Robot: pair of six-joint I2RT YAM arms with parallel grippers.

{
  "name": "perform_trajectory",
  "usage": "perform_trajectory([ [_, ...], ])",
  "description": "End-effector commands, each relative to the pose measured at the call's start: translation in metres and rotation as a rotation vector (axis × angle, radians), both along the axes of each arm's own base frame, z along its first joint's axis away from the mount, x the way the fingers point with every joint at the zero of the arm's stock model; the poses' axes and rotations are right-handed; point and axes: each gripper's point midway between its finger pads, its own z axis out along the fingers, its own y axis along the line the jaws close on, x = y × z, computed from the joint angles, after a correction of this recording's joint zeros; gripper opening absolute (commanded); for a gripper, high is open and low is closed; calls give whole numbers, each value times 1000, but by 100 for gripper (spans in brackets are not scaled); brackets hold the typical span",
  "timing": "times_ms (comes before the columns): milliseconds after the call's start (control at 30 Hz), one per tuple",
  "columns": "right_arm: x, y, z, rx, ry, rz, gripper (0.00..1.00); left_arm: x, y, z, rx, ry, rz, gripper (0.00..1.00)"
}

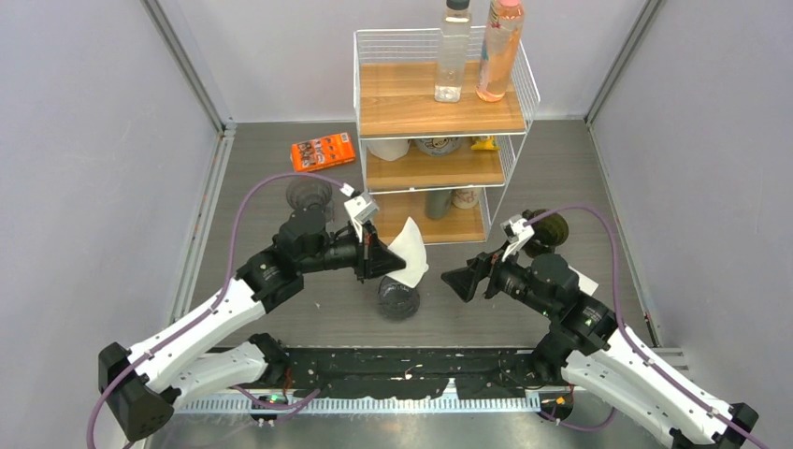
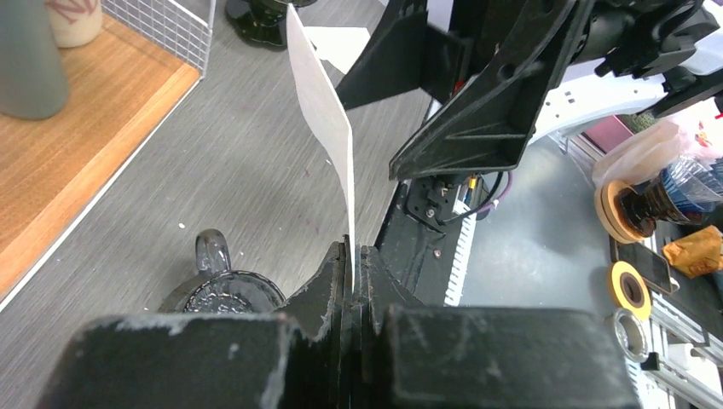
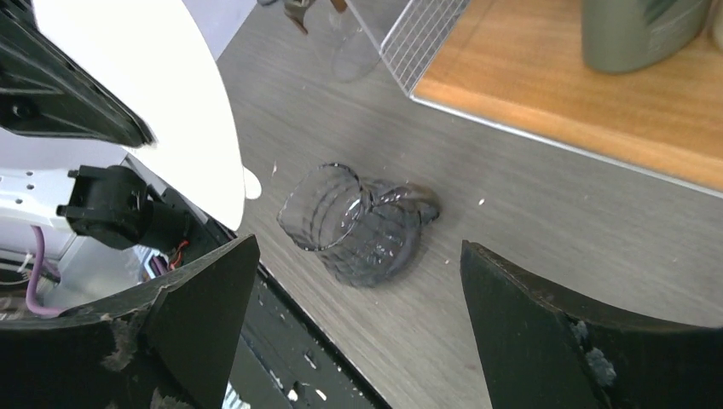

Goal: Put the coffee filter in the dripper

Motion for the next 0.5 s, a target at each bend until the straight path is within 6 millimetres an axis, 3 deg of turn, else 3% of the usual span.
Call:
perform_trajectory([
  [0, -8, 15, 13, 113, -14, 68, 95, 6, 1, 15, -74, -96, 34, 0],
  [300, -2, 34, 24, 195, 1, 103, 95, -1, 6, 20, -124, -125, 31, 0],
  [467, 0, 43, 19, 199, 45, 123, 95, -4, 5, 23, -136, -129, 11, 0],
])
